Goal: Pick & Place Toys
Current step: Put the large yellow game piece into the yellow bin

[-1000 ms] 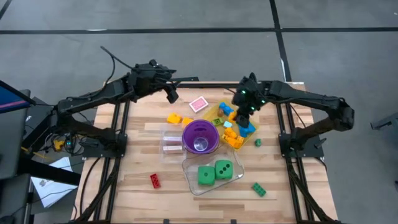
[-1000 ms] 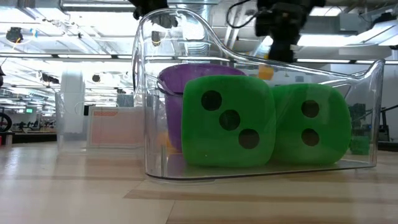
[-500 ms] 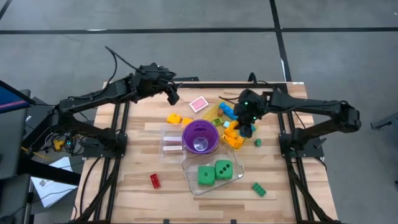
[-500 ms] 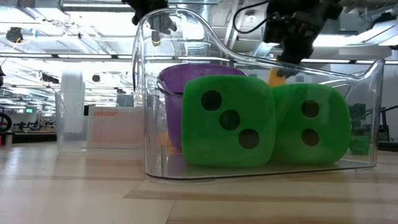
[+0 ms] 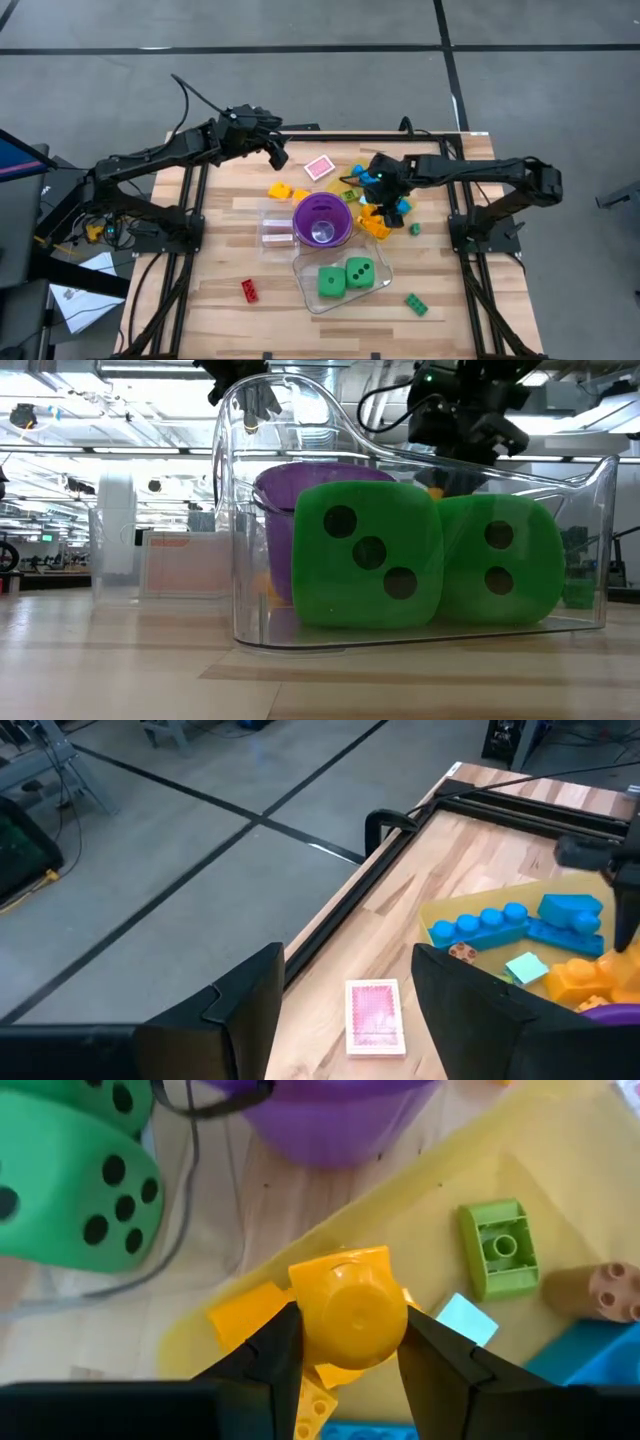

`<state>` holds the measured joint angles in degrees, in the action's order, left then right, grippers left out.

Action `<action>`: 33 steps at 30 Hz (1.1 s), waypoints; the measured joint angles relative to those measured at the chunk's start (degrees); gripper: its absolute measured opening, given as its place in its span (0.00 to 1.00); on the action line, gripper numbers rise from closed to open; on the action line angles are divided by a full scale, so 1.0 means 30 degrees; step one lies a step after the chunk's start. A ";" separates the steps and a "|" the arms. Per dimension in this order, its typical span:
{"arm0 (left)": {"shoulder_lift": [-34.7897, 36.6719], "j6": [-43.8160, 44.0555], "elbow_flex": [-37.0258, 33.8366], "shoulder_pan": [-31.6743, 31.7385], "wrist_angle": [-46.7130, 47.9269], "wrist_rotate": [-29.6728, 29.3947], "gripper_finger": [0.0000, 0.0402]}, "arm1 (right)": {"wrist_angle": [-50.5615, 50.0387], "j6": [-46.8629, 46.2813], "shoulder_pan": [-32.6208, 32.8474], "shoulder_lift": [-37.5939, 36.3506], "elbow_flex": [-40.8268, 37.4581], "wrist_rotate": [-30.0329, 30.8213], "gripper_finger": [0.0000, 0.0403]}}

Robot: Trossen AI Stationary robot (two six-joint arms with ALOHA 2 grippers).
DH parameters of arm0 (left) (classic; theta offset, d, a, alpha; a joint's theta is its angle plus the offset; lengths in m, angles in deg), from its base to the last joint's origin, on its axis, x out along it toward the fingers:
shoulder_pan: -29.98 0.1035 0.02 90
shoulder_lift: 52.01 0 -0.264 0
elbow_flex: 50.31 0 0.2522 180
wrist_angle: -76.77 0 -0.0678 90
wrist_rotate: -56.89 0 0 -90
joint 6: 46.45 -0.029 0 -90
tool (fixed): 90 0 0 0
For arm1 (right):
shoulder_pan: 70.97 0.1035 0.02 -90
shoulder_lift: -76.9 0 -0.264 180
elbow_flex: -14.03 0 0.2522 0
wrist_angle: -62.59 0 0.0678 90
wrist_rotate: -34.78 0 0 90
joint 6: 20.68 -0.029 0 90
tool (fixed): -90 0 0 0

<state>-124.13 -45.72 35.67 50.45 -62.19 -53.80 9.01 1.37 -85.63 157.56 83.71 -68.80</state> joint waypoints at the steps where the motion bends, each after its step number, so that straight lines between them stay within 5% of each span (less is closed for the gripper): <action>1: 0.0000 0.0031 0.0000 -0.0006 0.0000 0.0000 0.54 | 0.0019 0.0327 0.0000 0.0168 0.0000 0.0000 0.32; 33: 0.0000 0.0432 0.0000 -0.0086 0.0066 -0.0007 0.52 | 0.0507 0.1798 0.0007 0.1589 0.0015 -0.0477 0.38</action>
<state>-124.13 -44.43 35.67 50.19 -61.99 -53.82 10.53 6.76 -85.61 162.33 83.76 -70.23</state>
